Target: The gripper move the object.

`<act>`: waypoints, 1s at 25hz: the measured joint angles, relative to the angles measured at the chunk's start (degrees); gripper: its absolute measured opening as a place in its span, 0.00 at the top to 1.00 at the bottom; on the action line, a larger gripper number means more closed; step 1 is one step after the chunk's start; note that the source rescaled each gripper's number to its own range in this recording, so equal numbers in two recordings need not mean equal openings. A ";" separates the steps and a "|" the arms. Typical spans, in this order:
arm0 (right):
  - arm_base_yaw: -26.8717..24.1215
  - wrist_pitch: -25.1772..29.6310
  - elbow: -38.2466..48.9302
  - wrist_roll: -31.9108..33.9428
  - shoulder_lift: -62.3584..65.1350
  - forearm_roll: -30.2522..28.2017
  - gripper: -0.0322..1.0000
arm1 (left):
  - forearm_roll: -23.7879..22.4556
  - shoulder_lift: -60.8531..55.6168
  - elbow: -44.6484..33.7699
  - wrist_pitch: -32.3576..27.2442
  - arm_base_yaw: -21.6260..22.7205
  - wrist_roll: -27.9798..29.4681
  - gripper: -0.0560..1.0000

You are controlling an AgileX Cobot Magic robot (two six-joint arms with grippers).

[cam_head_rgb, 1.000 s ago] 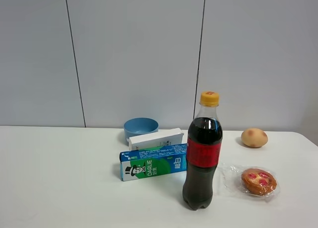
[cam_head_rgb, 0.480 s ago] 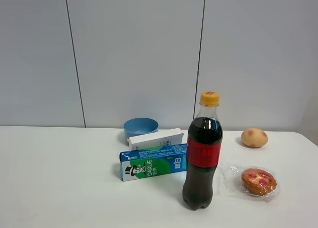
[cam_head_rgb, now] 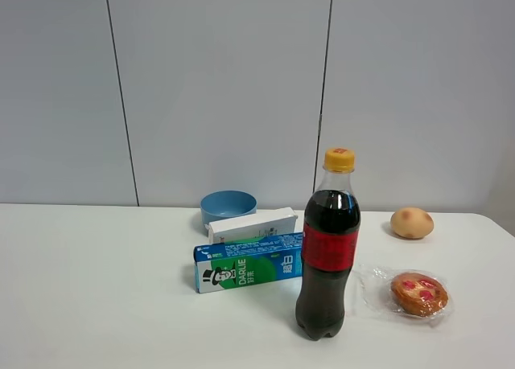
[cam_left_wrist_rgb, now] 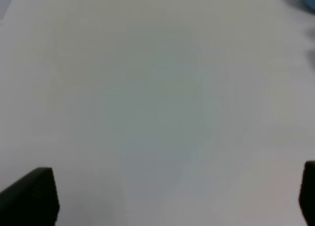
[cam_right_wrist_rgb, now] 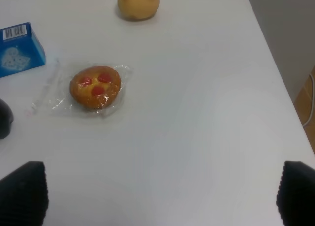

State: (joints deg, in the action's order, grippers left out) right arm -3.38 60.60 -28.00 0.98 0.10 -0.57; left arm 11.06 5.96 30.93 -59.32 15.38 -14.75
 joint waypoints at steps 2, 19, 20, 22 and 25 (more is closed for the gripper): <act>0.00 0.00 0.00 0.00 0.00 0.00 0.00 | -0.81 -1.45 -0.53 -1.39 0.00 0.80 0.00; 0.00 0.00 0.00 0.00 0.00 0.00 0.00 | -1.94 -6.12 -1.34 -2.06 0.00 1.66 0.00; 0.00 0.00 0.00 0.00 0.00 0.00 0.00 | -1.94 -6.12 -1.34 -2.06 0.00 1.66 0.00; 0.00 0.00 0.00 0.00 0.00 0.00 0.00 | -1.94 -6.12 -1.34 -2.06 0.00 1.71 0.00; 0.00 0.00 0.00 0.00 0.00 0.00 0.00 | -1.94 -6.12 -1.34 -2.06 0.00 1.71 0.00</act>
State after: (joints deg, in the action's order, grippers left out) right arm -3.38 60.60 -28.00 0.98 0.10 -0.57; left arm 9.13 -0.17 29.59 -61.38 15.38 -13.04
